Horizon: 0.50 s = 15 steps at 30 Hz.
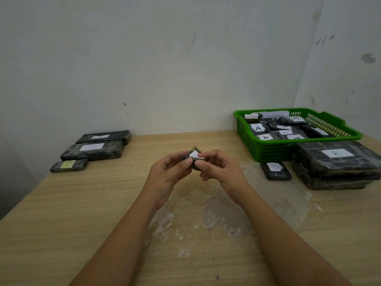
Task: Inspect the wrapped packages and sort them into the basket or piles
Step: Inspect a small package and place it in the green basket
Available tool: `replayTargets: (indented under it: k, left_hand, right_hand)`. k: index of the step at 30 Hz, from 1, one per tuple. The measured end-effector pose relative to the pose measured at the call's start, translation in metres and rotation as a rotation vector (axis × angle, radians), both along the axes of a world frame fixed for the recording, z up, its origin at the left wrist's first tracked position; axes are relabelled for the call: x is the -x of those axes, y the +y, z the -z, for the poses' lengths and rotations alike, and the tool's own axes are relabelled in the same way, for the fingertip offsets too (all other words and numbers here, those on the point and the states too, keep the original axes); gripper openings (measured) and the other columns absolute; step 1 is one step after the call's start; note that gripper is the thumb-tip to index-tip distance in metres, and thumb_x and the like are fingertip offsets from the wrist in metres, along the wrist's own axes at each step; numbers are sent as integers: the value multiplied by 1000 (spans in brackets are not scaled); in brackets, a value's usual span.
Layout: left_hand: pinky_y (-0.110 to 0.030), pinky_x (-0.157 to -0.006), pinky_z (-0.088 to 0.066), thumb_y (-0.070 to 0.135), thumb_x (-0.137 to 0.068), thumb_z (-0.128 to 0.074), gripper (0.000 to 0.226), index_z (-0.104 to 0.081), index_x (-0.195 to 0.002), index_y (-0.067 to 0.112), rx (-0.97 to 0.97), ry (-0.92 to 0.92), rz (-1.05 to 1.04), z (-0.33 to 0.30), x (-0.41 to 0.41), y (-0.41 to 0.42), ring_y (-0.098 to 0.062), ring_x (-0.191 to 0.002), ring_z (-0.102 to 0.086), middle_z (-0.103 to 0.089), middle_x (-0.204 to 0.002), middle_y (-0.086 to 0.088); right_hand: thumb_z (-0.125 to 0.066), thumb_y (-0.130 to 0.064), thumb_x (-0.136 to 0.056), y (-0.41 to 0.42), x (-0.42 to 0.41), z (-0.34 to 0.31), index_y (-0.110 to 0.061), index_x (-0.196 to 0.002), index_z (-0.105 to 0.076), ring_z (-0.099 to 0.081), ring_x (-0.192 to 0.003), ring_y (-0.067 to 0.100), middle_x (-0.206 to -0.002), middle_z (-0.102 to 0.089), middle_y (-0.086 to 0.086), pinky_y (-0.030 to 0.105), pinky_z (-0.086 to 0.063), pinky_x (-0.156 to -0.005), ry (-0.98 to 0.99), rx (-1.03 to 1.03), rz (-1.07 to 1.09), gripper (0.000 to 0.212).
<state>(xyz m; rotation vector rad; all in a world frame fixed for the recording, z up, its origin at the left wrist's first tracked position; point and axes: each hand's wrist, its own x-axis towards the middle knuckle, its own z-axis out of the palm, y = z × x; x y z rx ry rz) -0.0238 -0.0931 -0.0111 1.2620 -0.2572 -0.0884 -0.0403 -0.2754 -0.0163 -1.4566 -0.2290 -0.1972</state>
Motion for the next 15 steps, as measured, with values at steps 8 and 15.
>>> replayTargets:
  k: [8,15]
  left_hand:
    - [-22,-76,-58,-7,-95,-58,29,-72,-116,7,21,71,-8,1,-5,3,-19,-94,-72,-75,-114,-13]
    - [-22,-71,-57,-9,-97,-49,33,-72,-117,6,15,60,39,0,-2,2,-18,-91,-70,-74,-116,-15]
  right_hand:
    - [-66,-40,-97,-6,-4,-2,-27,-117,-68,-57,-54,22,-76,-64,5,31,-48,-47,55,17,128,25]
    - [-75,-35,-91,-12,-8,3,-18,-110,-73,-63,-67,9,-104,-66,8,30,-53,-52,127,112,167,25]
